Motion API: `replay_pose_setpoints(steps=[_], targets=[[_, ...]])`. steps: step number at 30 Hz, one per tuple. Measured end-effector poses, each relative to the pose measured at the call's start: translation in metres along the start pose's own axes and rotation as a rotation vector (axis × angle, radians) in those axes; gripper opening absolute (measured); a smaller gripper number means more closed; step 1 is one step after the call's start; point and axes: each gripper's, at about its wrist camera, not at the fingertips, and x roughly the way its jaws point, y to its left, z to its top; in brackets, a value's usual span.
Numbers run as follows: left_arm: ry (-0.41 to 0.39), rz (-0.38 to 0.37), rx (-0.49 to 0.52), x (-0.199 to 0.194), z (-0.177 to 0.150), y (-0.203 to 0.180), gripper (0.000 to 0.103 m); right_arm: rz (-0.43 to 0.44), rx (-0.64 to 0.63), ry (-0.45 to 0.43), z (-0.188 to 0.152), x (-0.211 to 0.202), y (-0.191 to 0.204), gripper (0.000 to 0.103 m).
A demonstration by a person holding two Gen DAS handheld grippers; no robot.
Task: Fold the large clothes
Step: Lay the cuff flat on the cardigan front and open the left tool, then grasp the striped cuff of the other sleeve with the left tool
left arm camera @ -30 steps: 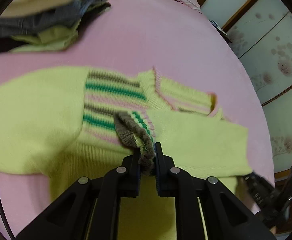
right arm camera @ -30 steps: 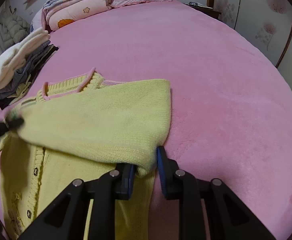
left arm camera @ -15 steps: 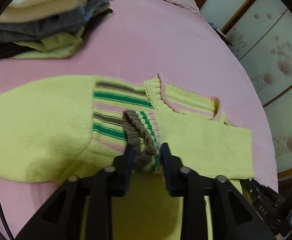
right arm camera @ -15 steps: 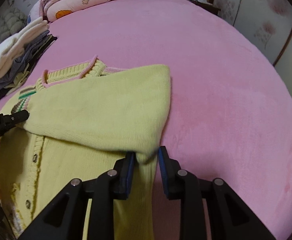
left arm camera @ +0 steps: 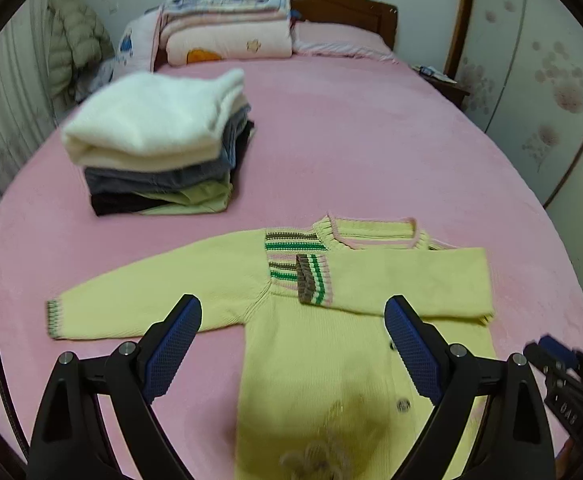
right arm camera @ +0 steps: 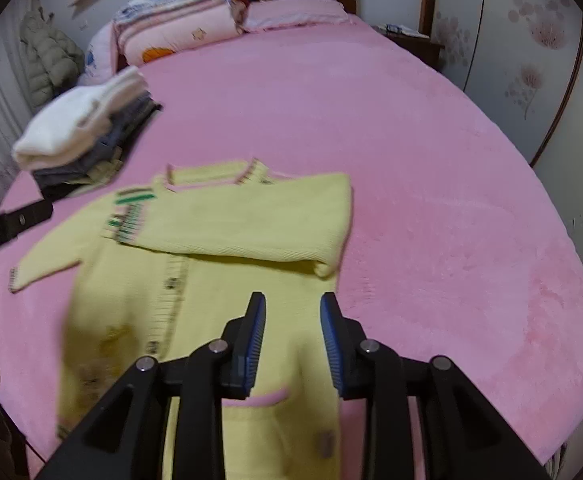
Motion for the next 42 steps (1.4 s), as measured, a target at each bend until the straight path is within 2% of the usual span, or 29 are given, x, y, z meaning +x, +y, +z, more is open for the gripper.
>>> replay_pose_setpoints(steps=[6,9,15,20,26,32,36,39,42], targets=[[-0.017,0.028,0.042,-0.060,-0.019,0.006,0.092,0.032,-0.026,-0.088,0.000,-0.053,0.032,0.032],[-0.037,0.027,0.043,-0.086,-0.031,0.015,0.092,0.057,-0.028,-0.121,-0.004,-0.075,0.046,0.042],[-0.047,0.028,-0.020,-0.115,-0.052,0.055,0.092,0.078,-0.077,-0.158,-0.010,-0.100,0.083,0.044],[-0.058,0.043,-0.082,-0.120,-0.065,0.094,0.092,0.103,-0.107,-0.176,-0.011,-0.108,0.116,0.044],[-0.057,0.077,-0.126,-0.100,-0.076,0.139,0.092,0.134,-0.132,-0.169,-0.010,-0.094,0.156,0.044],[0.026,0.071,-0.221,-0.048,-0.091,0.185,0.092,0.134,-0.165,-0.111,-0.005,-0.057,0.194,0.044],[0.087,0.016,-0.330,-0.004,-0.102,0.220,0.092,0.144,-0.173,-0.088,0.000,-0.031,0.214,0.044],[0.119,-0.081,-0.459,0.027,-0.112,0.247,0.092,0.152,-0.187,-0.064,0.002,-0.012,0.227,0.044],[0.137,-0.142,-0.581,0.056,-0.120,0.268,0.092,0.163,-0.209,-0.035,0.003,0.007,0.241,0.044]])
